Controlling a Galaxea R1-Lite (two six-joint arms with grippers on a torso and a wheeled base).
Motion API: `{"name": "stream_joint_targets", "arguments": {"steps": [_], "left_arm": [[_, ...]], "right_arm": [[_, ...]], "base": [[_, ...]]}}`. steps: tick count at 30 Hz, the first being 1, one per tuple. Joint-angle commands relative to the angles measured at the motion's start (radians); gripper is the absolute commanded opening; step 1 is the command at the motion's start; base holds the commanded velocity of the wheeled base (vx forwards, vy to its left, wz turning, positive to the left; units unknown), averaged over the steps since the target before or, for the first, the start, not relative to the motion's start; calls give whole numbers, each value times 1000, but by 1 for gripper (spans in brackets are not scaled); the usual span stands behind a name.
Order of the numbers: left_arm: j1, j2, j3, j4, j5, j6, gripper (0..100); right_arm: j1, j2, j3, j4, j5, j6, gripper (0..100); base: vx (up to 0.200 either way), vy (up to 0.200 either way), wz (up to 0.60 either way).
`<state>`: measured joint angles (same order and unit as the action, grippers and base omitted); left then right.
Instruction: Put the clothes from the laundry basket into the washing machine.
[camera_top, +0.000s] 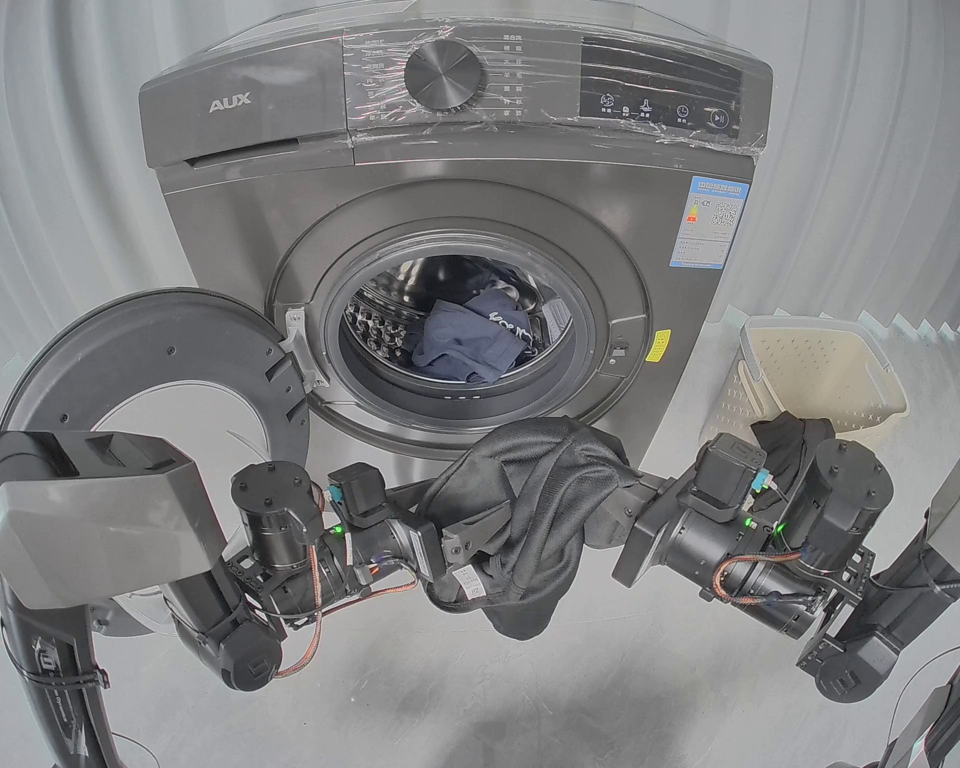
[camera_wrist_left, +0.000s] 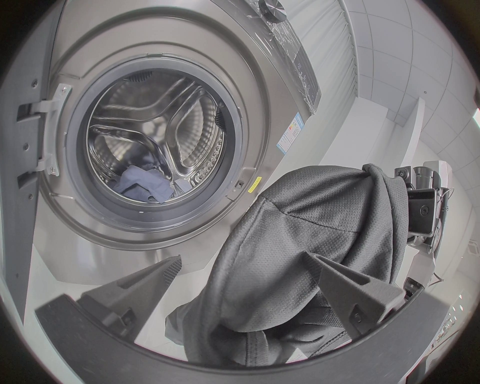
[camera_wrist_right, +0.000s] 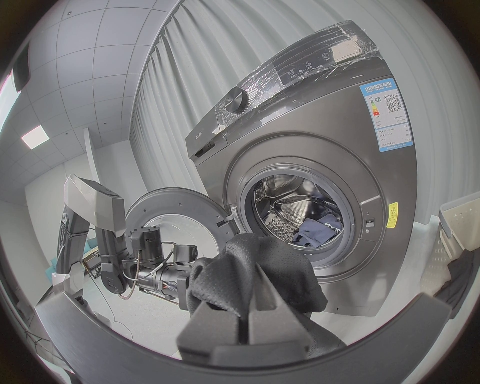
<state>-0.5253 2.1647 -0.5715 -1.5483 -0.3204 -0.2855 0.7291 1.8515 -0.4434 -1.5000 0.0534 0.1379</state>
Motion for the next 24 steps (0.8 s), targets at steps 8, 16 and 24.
{"name": "stream_joint_targets", "arguments": {"steps": [8, 16, 24], "left_arm": [[44, 52, -91, -1, -20, 3, 100], [65, 41, -79, -3, -60, 3, 100], [54, 46, -61, -1, -209, -1, 100]], "right_arm": [[1, 0, 2, 0, 2, 0, 0], [1, 5, 2, -2, 2, -1, 0], [3, 6, 3, -2, 3, 0, 0]], "base": [[0, 0, 0], [0, 0, 0], [0, 0, 0]]}}
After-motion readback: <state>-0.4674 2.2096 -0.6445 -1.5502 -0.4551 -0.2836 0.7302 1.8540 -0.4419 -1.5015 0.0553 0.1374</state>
